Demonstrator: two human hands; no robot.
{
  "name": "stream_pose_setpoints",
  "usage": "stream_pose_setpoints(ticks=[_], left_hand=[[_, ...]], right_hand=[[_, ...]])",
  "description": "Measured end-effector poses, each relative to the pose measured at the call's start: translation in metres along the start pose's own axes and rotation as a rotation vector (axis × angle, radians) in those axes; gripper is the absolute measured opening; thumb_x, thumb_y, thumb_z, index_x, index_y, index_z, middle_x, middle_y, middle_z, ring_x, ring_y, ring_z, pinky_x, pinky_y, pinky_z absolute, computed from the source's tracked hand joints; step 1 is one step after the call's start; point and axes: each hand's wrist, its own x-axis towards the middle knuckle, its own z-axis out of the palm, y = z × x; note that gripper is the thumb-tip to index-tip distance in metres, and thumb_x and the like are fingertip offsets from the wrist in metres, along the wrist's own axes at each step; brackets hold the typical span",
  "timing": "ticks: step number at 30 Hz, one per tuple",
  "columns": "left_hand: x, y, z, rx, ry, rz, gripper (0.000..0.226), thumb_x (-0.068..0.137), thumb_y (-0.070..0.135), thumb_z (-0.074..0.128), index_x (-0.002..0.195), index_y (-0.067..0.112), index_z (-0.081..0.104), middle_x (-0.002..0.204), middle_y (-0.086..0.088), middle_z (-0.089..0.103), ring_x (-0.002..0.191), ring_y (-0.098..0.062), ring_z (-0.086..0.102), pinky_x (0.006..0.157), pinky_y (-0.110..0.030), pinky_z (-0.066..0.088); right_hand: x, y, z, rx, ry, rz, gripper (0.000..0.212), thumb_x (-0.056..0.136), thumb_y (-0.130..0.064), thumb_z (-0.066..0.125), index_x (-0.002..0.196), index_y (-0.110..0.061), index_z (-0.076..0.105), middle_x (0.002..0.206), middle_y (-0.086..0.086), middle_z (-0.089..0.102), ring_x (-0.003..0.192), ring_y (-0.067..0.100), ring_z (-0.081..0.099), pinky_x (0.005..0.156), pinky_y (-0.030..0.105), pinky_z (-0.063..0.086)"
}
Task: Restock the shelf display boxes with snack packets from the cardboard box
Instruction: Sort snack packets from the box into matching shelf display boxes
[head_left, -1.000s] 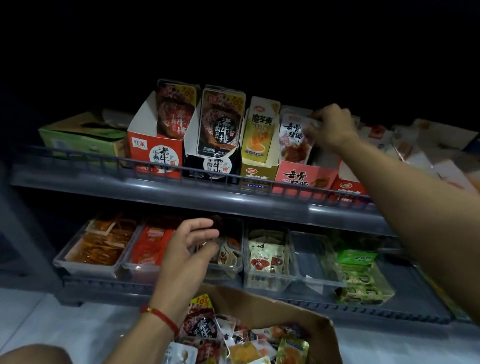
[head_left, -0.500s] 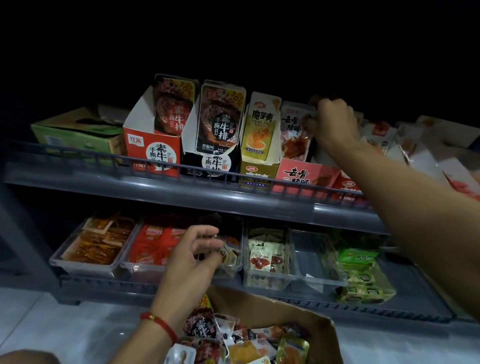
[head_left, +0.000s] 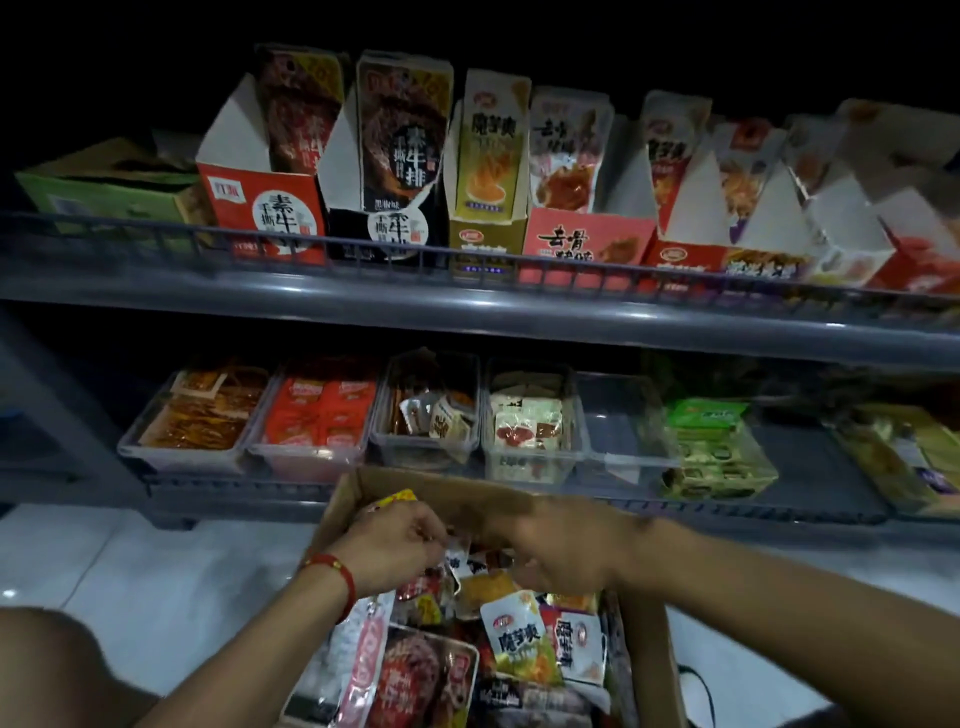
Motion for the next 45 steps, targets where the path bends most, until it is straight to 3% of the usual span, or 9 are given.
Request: stream_pose_setpoints(ticks=[4,13,18,24,27,32,36,41,45], left_hand=[[-0.001,-0.013,0.024,0.105,-0.119,-0.033,0.008,0.095,0.018,0.061,0.094,0.024,0.066,0.071,0.009,0.058,0.053,-0.004,0.049,0.049,-0.015,0.040],[-0.005,-0.020,0.040,0.139,-0.259,-0.028,0.022,0.100,0.014,0.057,0.121,0.014,0.064,0.075,0.000,0.056,0.054,-0.009,0.048,0.046,-0.012,0.040],[0.002,-0.028,0.037,0.141,-0.236,-0.037,0.019,0.097,0.021,0.061,0.115,0.021,0.065,0.083,-0.004,0.065,0.054,-0.010,0.053,0.048,-0.017,0.042],[0.008,-0.028,0.034,0.146,-0.185,-0.014,0.019,0.098,0.022,0.060,0.116,0.022,0.068,0.088,0.006,0.065,0.063,-0.005,0.055,0.049,-0.008,0.040],[0.011,-0.026,0.033,0.108,-0.201,-0.025,0.012,0.099,0.023,0.060,0.109,0.025,0.066,0.088,-0.005,0.065,0.068,-0.019,0.055,0.059,-0.023,0.046],[0.009,-0.017,0.034,0.186,-0.192,0.002,0.019,0.099,0.029,0.060,0.118,0.026,0.064,0.106,-0.006,0.071,0.082,-0.018,0.065,0.077,-0.030,0.055],[0.003,-0.015,0.037,0.244,-0.213,-0.015,0.022,0.097,0.034,0.061,0.119,0.030,0.064,0.113,-0.003,0.070,0.102,-0.024,0.070,0.090,-0.042,0.058],[-0.002,-0.013,0.035,0.240,-0.198,-0.021,0.019,0.099,0.032,0.060,0.118,0.029,0.063,0.109,-0.003,0.070,0.100,-0.027,0.070,0.089,-0.042,0.058],[-0.004,-0.017,0.031,0.210,-0.170,-0.027,0.022,0.100,0.028,0.060,0.121,0.024,0.064,0.100,0.006,0.064,0.080,-0.011,0.060,0.069,-0.022,0.051]], right_hand=[[0.021,0.006,0.084,0.025,-0.169,0.114,0.066,0.099,-0.045,0.060,0.151,-0.012,0.036,0.151,0.018,0.045,0.130,0.039,0.050,0.102,0.046,0.047],[0.059,0.015,0.152,0.155,-0.186,0.149,0.103,0.088,-0.061,0.067,0.161,-0.014,0.013,0.169,0.013,0.012,0.153,0.034,0.021,0.122,0.047,0.027],[0.061,0.013,0.155,0.293,-0.138,0.226,0.075,0.087,-0.045,0.076,0.148,-0.022,0.039,0.144,0.012,0.054,0.130,0.033,0.052,0.100,0.039,0.045],[0.055,0.021,0.160,0.405,0.064,0.349,0.063,0.082,-0.040,0.082,0.138,-0.025,0.059,0.132,0.005,0.065,0.121,0.027,0.060,0.093,0.034,0.050],[0.049,0.023,0.163,0.381,0.099,0.339,0.045,0.084,-0.037,0.080,0.124,-0.019,0.067,0.123,0.008,0.068,0.112,0.028,0.064,0.079,0.032,0.051],[0.049,0.022,0.164,0.275,0.023,0.232,0.088,0.081,-0.042,0.082,0.153,-0.019,0.037,0.158,0.007,0.031,0.145,0.029,0.032,0.117,0.040,0.035],[0.057,0.020,0.170,0.192,-0.131,0.156,0.119,0.078,-0.055,0.080,0.163,-0.016,0.007,0.171,0.006,0.004,0.157,0.025,0.008,0.126,0.041,0.017],[0.064,0.018,0.164,0.326,-0.187,0.207,0.112,0.076,-0.047,0.085,0.160,-0.022,0.016,0.164,0.009,0.029,0.149,0.030,0.030,0.121,0.042,0.030],[0.063,0.013,0.165,0.309,-0.014,0.266,0.077,0.080,-0.036,0.084,0.145,-0.019,0.046,0.142,0.010,0.057,0.126,0.030,0.055,0.102,0.037,0.048]])
